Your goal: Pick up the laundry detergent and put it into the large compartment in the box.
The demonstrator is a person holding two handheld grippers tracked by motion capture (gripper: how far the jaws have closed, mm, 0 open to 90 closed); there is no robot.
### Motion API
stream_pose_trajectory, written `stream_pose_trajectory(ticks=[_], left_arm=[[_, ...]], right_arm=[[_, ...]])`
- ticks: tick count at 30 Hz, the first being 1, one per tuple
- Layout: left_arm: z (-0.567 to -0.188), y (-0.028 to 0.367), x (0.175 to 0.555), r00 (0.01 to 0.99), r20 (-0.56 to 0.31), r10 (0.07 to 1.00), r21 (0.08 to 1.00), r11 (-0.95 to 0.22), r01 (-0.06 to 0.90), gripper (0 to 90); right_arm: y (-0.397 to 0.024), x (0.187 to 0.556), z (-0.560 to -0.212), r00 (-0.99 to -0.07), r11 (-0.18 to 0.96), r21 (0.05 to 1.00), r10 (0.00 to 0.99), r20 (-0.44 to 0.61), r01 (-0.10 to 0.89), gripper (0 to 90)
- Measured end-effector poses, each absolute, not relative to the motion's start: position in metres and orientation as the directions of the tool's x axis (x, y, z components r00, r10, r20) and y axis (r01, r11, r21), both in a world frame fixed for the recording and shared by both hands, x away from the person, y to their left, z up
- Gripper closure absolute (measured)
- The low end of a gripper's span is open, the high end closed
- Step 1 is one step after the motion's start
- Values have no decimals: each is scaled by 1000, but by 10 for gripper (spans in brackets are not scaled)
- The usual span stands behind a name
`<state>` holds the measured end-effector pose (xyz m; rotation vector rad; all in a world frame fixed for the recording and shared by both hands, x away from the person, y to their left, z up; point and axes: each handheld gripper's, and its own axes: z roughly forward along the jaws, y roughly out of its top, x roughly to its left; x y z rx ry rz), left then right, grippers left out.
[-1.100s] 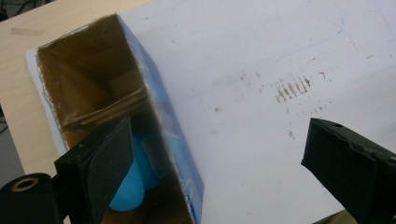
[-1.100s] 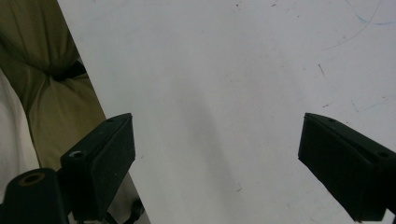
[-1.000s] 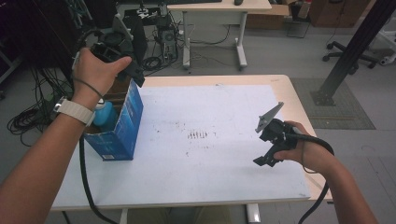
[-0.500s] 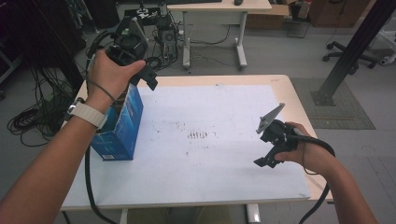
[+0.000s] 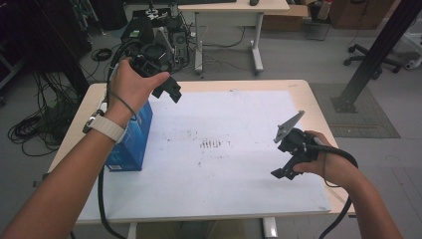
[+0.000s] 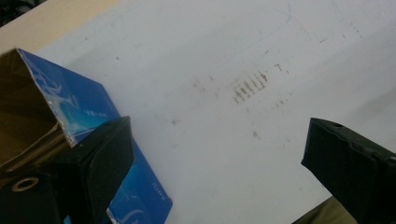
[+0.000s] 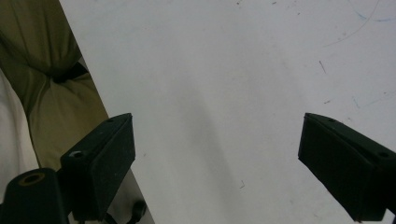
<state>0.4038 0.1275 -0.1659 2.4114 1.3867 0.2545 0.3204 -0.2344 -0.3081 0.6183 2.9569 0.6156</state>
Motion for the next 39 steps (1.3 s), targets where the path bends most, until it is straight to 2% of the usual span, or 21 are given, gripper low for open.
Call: stream_pose_trajectory(ticks=[12,39], left_arm=[[-180,114,402,543,-28,839,376,-495,783,90],[-201,111,404,549,-60,834,356,-496,792,90]], right_arm=[[-234,320,-310,-917,838,398,397,26,374,110],[-234,321,-313,-917,838,395,398,31,377,110]])
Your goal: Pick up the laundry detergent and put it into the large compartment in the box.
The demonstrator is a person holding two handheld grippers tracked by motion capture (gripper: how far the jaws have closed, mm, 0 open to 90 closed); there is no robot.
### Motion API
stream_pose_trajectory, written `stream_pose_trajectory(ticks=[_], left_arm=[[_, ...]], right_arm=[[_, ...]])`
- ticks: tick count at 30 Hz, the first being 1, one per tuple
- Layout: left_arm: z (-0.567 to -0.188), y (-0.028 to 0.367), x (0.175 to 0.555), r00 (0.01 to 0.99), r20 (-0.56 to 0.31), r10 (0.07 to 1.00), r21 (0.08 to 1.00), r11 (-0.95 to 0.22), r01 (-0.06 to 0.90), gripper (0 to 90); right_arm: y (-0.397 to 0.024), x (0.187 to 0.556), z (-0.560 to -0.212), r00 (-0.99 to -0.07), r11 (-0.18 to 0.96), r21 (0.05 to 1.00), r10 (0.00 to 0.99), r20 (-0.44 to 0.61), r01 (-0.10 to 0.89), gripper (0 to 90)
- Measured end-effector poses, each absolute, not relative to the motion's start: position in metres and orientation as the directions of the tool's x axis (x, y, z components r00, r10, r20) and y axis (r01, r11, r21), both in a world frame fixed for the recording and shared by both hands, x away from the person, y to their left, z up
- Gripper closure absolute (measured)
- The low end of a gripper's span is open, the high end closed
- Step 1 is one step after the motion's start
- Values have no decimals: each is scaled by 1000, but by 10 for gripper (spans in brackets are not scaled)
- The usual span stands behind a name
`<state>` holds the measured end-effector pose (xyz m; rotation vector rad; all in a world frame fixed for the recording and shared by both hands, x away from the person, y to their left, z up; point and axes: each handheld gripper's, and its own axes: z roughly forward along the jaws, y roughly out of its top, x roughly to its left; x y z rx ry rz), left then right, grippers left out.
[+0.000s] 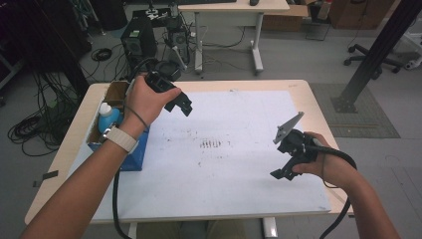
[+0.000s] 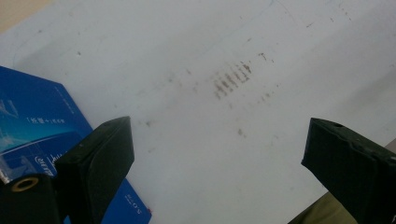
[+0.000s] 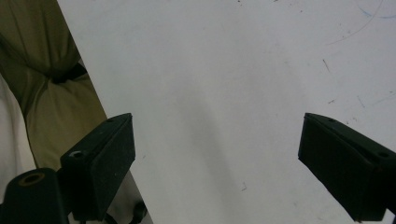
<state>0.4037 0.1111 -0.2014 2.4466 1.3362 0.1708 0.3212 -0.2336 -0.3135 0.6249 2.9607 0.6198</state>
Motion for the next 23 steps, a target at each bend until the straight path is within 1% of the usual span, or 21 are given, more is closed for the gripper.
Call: stream_pose_trajectory(ticks=[23], left_arm=[[-200,116,402,543,-69,837,365,-485,795,90]], right_arm=[[-233,320,-312,-917,836,402,397,28,374,110]])
